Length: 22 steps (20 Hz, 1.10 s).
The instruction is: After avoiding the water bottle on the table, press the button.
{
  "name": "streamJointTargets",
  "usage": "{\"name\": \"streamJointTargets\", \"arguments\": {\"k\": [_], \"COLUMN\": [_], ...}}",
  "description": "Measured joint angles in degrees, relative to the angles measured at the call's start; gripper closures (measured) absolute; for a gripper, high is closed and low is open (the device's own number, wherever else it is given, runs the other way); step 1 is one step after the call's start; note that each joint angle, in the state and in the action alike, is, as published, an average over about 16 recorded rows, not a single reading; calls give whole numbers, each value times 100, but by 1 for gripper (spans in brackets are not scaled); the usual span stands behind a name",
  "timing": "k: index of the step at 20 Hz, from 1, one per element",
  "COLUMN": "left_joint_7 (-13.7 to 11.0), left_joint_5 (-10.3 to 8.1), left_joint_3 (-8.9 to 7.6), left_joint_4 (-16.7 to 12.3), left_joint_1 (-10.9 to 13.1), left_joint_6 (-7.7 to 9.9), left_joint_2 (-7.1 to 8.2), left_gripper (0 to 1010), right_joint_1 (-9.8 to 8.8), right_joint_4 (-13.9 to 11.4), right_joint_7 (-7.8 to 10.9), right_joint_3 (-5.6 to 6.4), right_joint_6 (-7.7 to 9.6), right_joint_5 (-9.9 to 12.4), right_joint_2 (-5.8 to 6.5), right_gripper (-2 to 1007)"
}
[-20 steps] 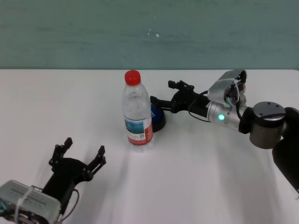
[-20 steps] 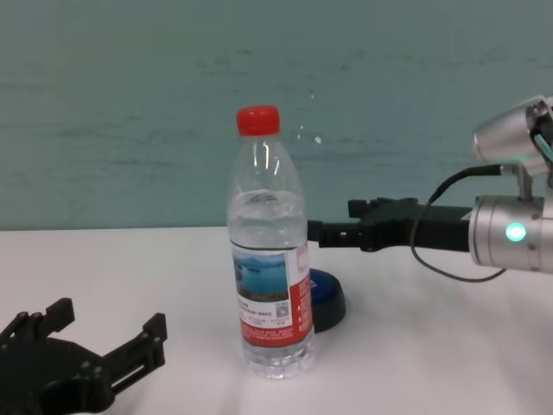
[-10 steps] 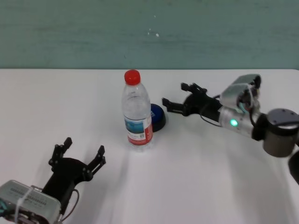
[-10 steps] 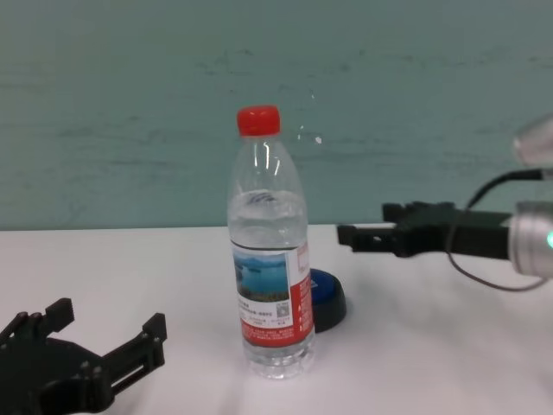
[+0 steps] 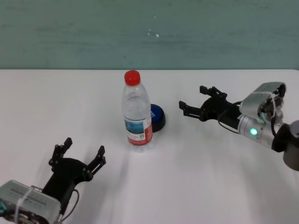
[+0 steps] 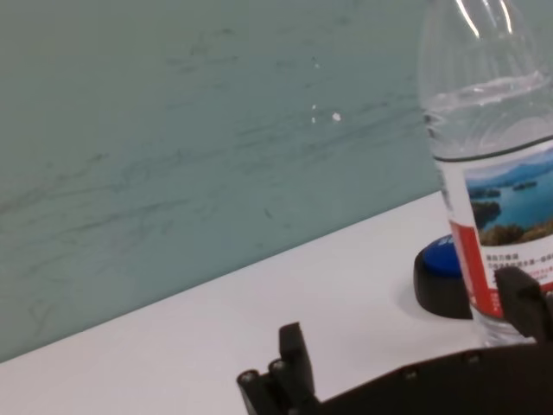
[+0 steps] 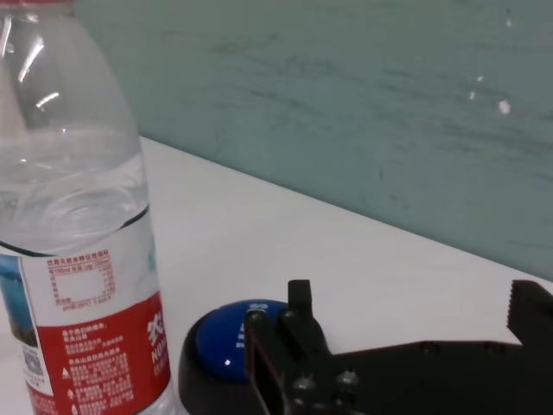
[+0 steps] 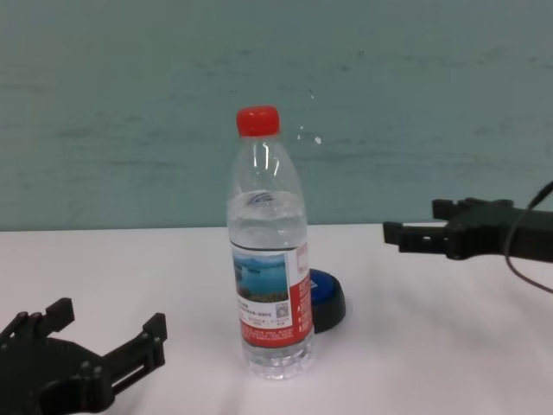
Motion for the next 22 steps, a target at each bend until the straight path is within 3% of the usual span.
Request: {"name": "streamJointTargets", "arguments": {"k": [5, 10, 16, 22], "left_joint_7": [0, 0, 0, 0], "left_joint_5": [0, 0, 0, 1], "left_joint_3": [0, 0, 0, 0], "left_joint_4": [0, 0, 0, 0], "left_joint_1": [0, 0, 0, 0], "left_joint_6": [0, 0, 0, 0], "left_joint_2": [0, 0, 0, 0], "left_gripper": [10, 10, 10, 10], "right_joint_1": [-435, -917, -1480, -1937], "right_joint_4": [-580, -1117, -1620, -1916], "right_joint_7": [-271, -586, -948, -1184], "right_joint_3": [159, 328, 527, 675], "right_joint_6": [52, 42, -56, -229], "right_joint_5": [18, -4, -66, -176], "right_joint_2": [147, 189, 100, -71], "right_gripper": [1, 1, 1, 1]}}
